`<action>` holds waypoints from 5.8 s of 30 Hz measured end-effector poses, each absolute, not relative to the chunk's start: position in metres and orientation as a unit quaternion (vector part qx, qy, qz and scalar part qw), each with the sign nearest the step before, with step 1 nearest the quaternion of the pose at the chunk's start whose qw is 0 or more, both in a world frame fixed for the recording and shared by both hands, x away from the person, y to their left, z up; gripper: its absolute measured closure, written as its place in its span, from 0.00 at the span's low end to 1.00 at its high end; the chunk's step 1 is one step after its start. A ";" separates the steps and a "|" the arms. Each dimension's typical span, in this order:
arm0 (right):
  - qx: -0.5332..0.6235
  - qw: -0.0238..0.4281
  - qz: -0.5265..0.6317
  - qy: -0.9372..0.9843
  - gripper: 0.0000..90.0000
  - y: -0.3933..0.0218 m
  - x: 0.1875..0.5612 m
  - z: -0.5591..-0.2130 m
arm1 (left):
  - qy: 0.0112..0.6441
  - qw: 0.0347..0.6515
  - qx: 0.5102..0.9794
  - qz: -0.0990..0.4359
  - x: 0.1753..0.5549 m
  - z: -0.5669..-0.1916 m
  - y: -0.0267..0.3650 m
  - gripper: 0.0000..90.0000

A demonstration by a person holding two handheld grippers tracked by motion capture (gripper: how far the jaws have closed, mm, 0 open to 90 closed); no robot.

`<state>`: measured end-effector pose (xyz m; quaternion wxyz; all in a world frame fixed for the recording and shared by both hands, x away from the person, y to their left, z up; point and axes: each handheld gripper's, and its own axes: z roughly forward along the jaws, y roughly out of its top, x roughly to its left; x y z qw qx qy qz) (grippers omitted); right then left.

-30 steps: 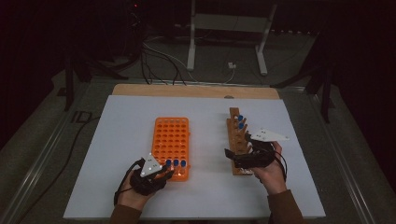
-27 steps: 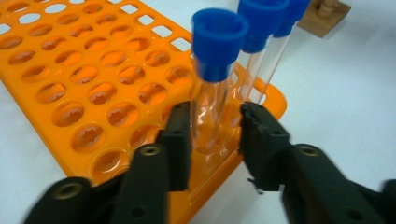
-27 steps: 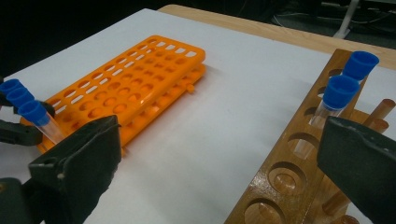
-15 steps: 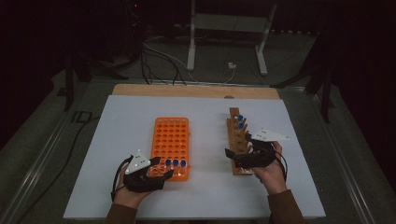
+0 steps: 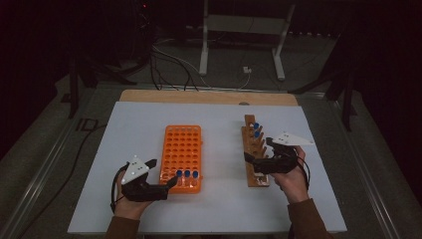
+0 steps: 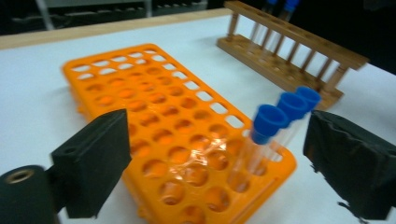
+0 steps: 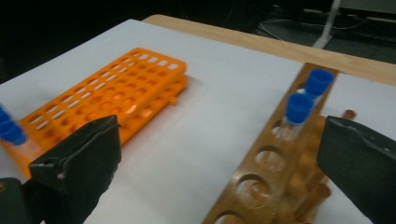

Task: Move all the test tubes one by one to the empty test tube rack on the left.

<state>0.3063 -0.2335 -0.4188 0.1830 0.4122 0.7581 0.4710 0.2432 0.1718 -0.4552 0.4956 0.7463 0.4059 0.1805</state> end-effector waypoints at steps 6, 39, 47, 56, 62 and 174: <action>0.434 0.191 0.459 0.752 0.00 -0.239 0.322 -0.423 | 0.441 0.475 0.733 0.207 0.246 -0.453 0.180 0.01; 0.452 0.247 0.388 0.764 0.86 -0.229 0.364 -0.455 | 0.454 0.472 0.730 0.196 0.249 -0.458 0.185 0.01; 0.457 0.249 0.395 0.757 0.86 -0.231 0.361 -0.451 | 0.453 0.472 0.731 0.194 0.249 -0.459 0.185 0.01; 0.458 0.247 0.401 0.754 0.86 -0.231 0.359 -0.443 | 0.450 0.471 0.735 0.190 0.249 -0.460 0.184 0.01; 0.457 0.246 0.404 0.753 0.86 -0.233 0.358 -0.436 | 0.450 0.472 0.734 0.188 0.249 -0.460 0.183 0.01; 0.318 0.108 0.492 0.803 0.85 -0.141 0.304 -0.378 | 0.304 0.478 0.794 0.221 0.274 -0.409 0.049 0.64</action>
